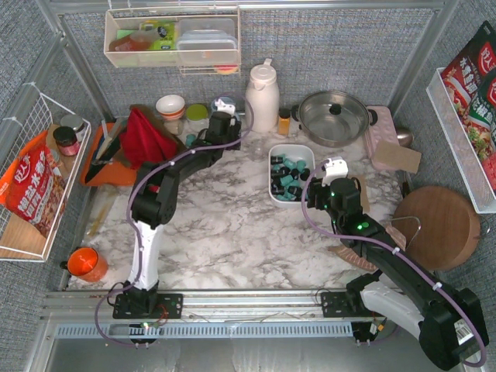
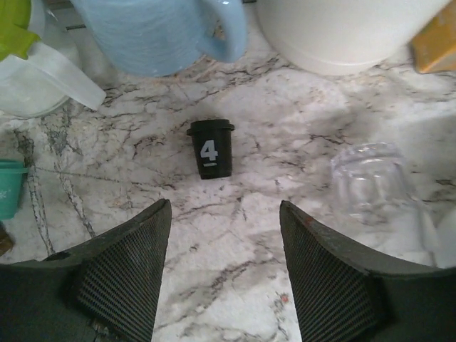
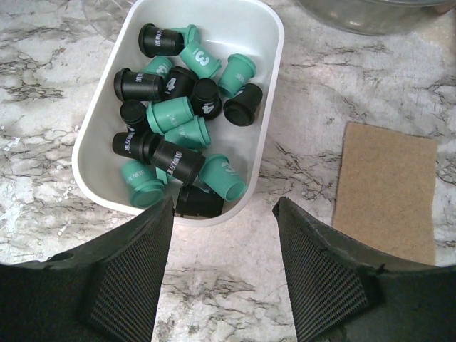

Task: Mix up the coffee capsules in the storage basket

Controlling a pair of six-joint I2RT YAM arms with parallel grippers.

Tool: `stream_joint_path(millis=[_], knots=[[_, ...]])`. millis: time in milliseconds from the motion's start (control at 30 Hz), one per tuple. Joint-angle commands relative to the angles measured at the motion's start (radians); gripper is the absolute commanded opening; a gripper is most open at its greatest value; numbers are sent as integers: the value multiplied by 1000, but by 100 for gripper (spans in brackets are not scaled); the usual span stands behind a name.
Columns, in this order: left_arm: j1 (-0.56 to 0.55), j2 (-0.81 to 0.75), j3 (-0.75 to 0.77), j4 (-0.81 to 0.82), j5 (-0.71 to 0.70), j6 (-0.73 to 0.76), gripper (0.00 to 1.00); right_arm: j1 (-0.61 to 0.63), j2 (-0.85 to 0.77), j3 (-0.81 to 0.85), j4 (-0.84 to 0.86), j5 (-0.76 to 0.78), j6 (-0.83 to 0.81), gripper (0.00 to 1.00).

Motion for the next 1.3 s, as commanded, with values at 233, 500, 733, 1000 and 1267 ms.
stream_joint_path(millis=[233, 500, 733, 1000, 1267], knots=[[34, 161, 141, -24, -76, 122, 69, 0, 1, 0, 24, 10, -4, 64], [37, 231, 205, -6, -40, 160, 69, -2, -1, 0, 22, 12, -7, 64], [38, 270, 259, -18, -6, 124, 69, -3, -1, -1, 22, 11, -7, 64], [38, 342, 388, -118, -31, 100, 63, -3, -6, 1, 21, 10, -7, 64], [48, 414, 522, -292, -28, 41, 41, -5, -10, -2, 20, 10, -6, 64]])
